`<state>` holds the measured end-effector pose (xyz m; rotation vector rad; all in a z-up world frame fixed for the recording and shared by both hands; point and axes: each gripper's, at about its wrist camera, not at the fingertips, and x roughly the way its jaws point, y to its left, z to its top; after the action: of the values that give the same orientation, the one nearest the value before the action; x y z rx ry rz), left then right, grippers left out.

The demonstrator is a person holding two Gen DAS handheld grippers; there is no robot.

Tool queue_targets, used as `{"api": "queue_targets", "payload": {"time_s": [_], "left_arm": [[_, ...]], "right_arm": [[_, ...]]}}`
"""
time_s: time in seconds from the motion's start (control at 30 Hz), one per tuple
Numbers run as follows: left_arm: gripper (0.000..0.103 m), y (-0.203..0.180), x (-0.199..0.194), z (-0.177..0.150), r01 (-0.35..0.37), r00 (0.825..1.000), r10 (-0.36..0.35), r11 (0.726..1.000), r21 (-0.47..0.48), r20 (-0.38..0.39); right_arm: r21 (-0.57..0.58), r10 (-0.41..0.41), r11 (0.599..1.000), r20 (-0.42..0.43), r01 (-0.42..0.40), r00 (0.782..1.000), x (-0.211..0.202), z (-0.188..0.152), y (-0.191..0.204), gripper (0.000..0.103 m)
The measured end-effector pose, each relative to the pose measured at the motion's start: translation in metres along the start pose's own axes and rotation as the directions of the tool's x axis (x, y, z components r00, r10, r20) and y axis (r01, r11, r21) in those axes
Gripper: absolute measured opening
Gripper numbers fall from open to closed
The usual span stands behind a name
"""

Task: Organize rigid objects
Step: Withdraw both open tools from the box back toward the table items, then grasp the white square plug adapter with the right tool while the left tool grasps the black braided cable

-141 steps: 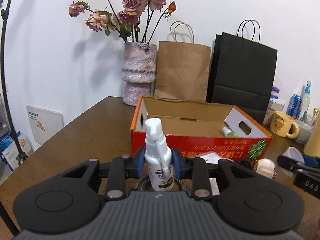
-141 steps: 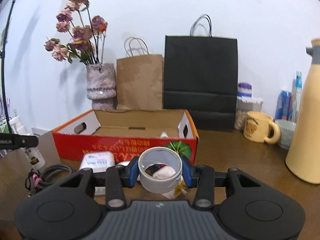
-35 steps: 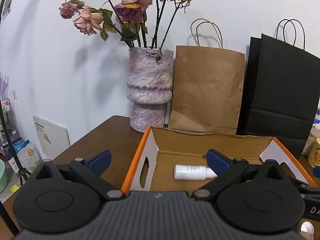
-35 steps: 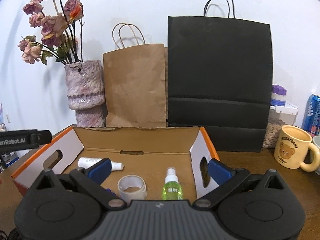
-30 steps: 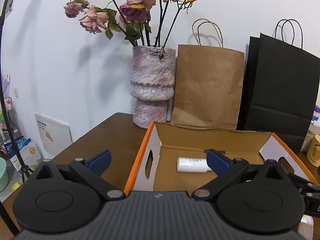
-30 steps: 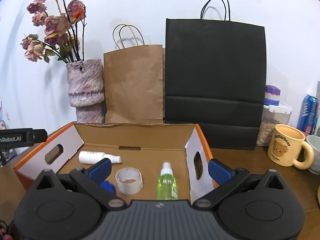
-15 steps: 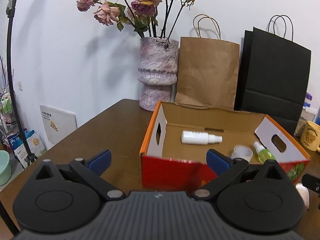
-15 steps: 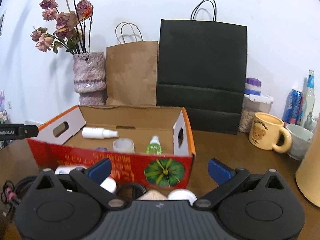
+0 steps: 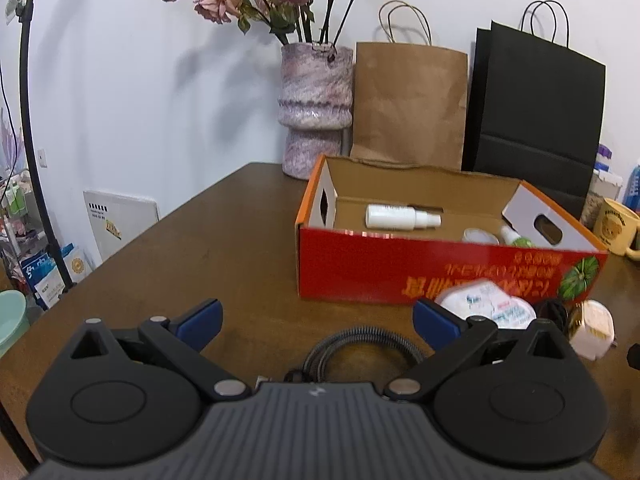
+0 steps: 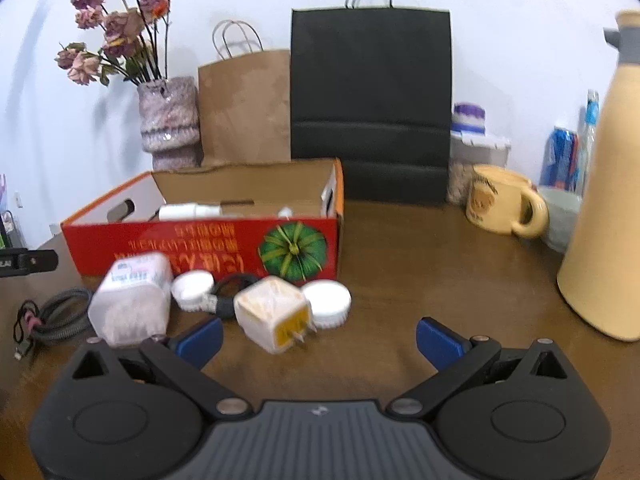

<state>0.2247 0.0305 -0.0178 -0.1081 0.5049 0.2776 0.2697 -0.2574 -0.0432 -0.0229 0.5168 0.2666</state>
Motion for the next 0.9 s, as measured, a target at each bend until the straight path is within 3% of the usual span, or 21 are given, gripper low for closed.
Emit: {"api": "queue_targets", "payload": {"time_s": [0.43,0.63,0.73,0.8,0.9], "left_arm": [[0.103,0.002,-0.004,-0.006,0.018,0.999,-0.018,1.000,0.011,-0.027],[0.103,0.006,0.000,-0.003,0.012,0.999,-0.013,1.000,-0.017,-0.039],[0.103,0.012,0.004,-0.001,0.003,0.999,-0.005,0.999,-0.042,-0.051],[0.103,0.014,0.005,0.000,0.000,0.999,-0.003,0.999,-0.050,-0.052],[0.103,0.014,0.005,0.000,0.001,0.999,-0.003,0.999,-0.050,-0.050]], "right_arm": [[-0.045,0.015,0.999,-0.025,-0.016,1.000,0.023,0.001,0.012,0.103],[-0.107,0.034,0.994,-0.040,-0.038,0.999,0.051,0.012,0.027,0.095],[-0.119,0.067,0.990,-0.052,-0.072,0.996,0.061,0.017,0.033,0.083],[-0.129,0.055,0.989,-0.073,-0.065,0.996,0.065,0.017,0.037,0.057],[-0.120,0.057,0.991,-0.068,-0.065,0.996,0.063,0.016,0.036,0.057]]}}
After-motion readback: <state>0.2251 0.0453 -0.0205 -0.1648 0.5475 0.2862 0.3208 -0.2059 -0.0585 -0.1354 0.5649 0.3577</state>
